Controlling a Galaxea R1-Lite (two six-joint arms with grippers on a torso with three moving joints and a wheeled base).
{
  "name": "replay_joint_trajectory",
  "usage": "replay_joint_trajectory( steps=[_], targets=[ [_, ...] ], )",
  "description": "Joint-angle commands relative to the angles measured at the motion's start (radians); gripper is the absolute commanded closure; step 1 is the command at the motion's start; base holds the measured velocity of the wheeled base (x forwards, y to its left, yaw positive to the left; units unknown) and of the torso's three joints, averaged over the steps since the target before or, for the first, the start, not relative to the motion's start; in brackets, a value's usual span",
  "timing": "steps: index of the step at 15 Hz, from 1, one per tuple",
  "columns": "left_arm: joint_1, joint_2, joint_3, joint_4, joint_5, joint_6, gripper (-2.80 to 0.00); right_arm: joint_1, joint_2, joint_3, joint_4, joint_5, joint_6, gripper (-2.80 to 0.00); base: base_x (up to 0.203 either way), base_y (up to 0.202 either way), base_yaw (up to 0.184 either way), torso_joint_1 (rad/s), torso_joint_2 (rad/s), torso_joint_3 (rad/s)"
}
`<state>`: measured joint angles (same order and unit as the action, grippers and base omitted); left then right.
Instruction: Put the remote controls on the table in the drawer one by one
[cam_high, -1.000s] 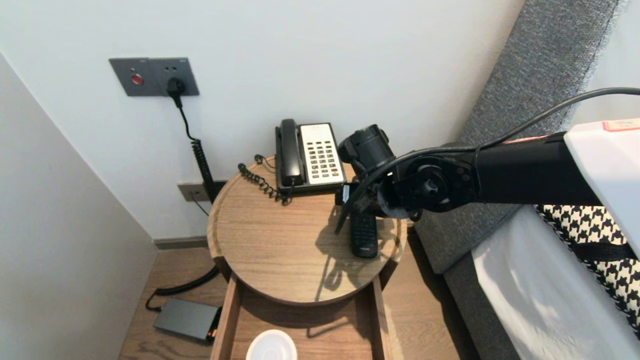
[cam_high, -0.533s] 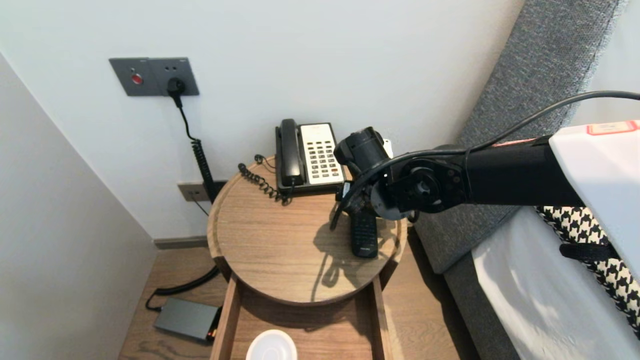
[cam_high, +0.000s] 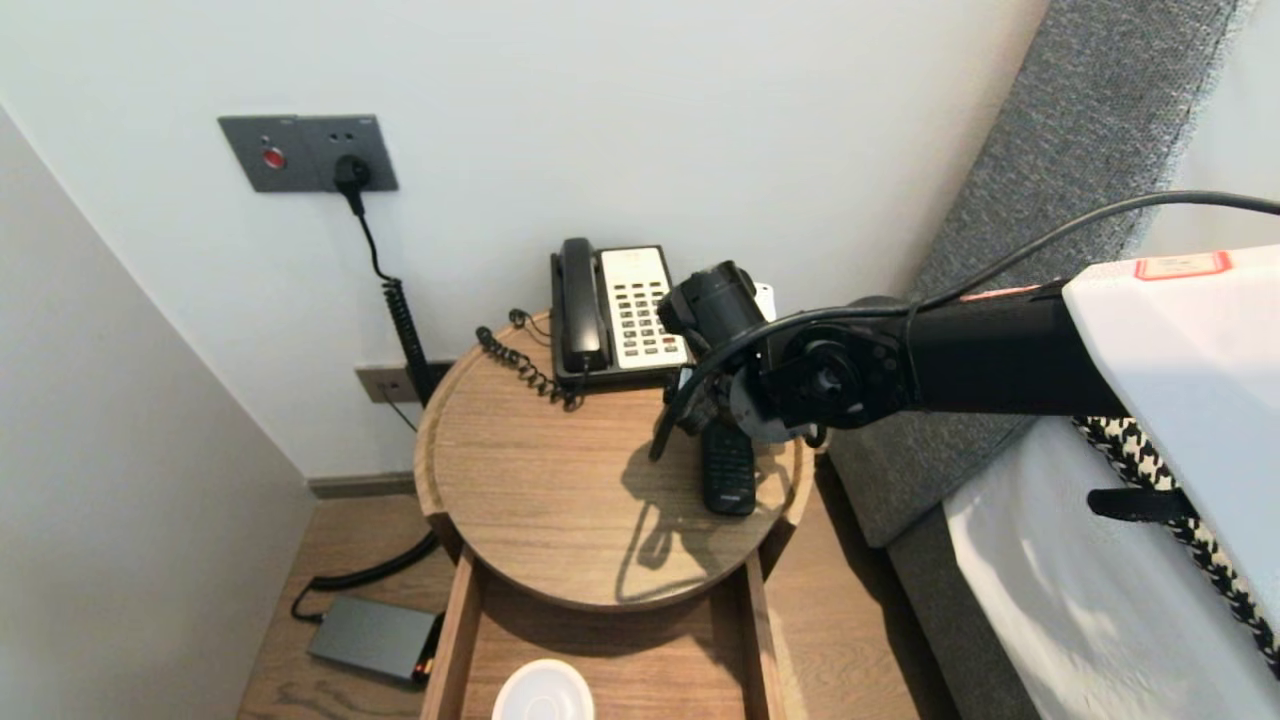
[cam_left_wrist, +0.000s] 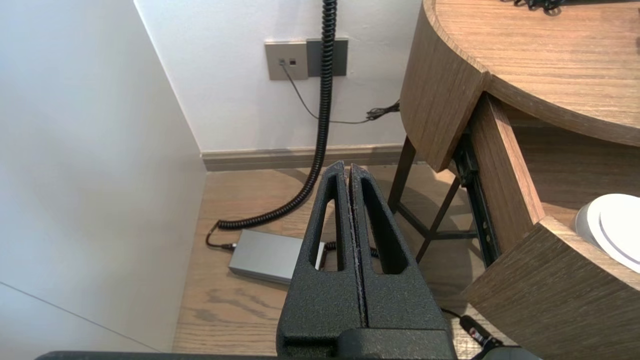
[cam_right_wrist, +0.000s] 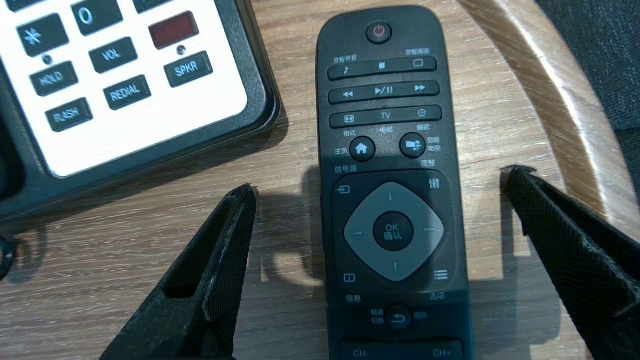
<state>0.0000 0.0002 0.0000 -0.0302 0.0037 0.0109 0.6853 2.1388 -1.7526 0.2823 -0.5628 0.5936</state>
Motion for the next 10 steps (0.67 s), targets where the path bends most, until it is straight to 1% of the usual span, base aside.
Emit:
replay_joint_trajectory(
  steps=[1,7,8,9,10],
  targets=[
    [0.0,-0.002,0.012,0.0,-0.001,0.0,0.0,0.0,0.012,-0.002,0.001,-0.003,0.002,-2.8,0.0,0.0,0.0,0.0,0.0,0.0],
    [0.0,-0.002,0.012,0.0,0.0,0.0,0.0,-0.001,0.016,-0.007,0.003,-0.003,-0.002,-2.8,0.0,0.0,0.0,0.0,0.0,0.0],
    [0.0,-0.002,0.012,0.0,0.001,0.0,0.0,-0.001,0.016,-0.007,0.003,-0.003,-0.002,-2.47,0.0,0.0,0.0,0.0,0.0,0.0],
    [0.0,-0.002,0.012,0.0,0.0,0.0,0.0,-0.001,0.015,-0.007,0.003,-0.005,-0.003,0.0,0.0,0.0,0.0,0.0,0.0,0.0],
    [0.0,-0.002,0.012,0.0,0.001,0.0,0.0,-0.001,0.015,-0.007,0.003,-0.004,-0.005,0.0,0.0,0.0,0.0,0.0,0.0,0.0]
  ],
)
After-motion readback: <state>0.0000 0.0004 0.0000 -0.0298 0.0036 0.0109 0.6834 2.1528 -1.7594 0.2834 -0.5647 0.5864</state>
